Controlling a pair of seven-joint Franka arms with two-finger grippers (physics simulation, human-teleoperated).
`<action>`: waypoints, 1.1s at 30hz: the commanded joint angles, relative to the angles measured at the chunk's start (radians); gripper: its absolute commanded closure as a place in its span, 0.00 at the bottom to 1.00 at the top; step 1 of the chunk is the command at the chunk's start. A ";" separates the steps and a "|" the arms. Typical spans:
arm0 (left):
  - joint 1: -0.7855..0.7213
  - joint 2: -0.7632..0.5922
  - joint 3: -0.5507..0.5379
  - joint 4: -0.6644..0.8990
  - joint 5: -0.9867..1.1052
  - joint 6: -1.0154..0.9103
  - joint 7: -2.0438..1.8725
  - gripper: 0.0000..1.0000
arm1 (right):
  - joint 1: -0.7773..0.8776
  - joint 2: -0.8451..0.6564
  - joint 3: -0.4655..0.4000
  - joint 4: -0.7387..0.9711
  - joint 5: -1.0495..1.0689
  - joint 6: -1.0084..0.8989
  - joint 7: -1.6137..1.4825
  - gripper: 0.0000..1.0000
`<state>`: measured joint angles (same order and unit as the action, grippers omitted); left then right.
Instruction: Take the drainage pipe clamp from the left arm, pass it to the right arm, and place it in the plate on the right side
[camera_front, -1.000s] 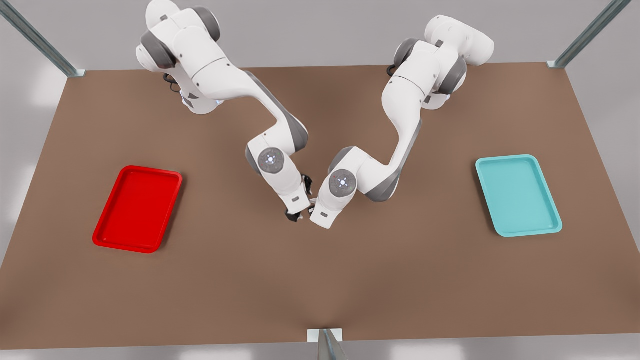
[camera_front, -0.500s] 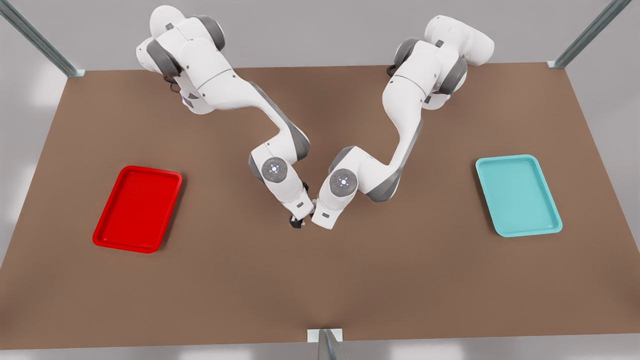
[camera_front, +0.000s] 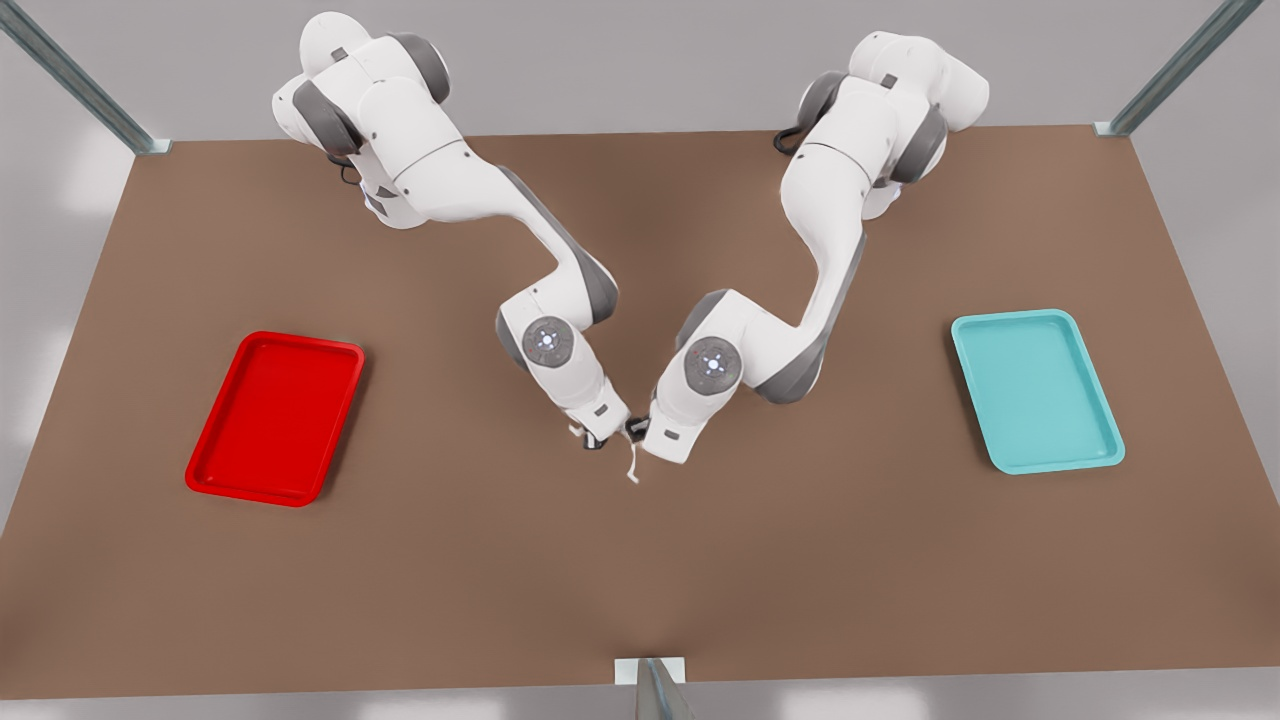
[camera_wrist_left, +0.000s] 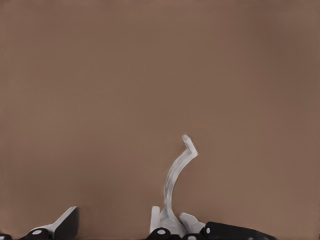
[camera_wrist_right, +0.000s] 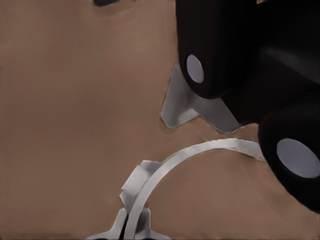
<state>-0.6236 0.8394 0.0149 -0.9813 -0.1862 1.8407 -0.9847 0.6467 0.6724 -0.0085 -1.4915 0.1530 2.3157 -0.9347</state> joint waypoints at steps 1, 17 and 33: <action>0.033 -0.040 0.000 0.003 -0.010 -0.211 -0.026 0.00 | -0.002 -0.001 -0.001 0.001 -0.004 -0.001 -0.044 0.79; 0.522 -0.669 -0.117 -0.550 0.206 -0.287 1.003 0.00 | -0.644 -0.125 -0.022 -0.021 -0.194 -0.389 -0.297 0.79; 0.610 -0.520 -0.133 -0.318 0.232 -0.342 0.988 0.00 | -0.795 -0.329 -0.035 -0.446 -0.337 -0.338 -0.365 0.79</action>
<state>-0.0145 0.3214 -0.1169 -1.2999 0.0478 1.4864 -0.2208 -0.1486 0.3447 -0.0429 -1.9290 -0.1846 1.9693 -1.1937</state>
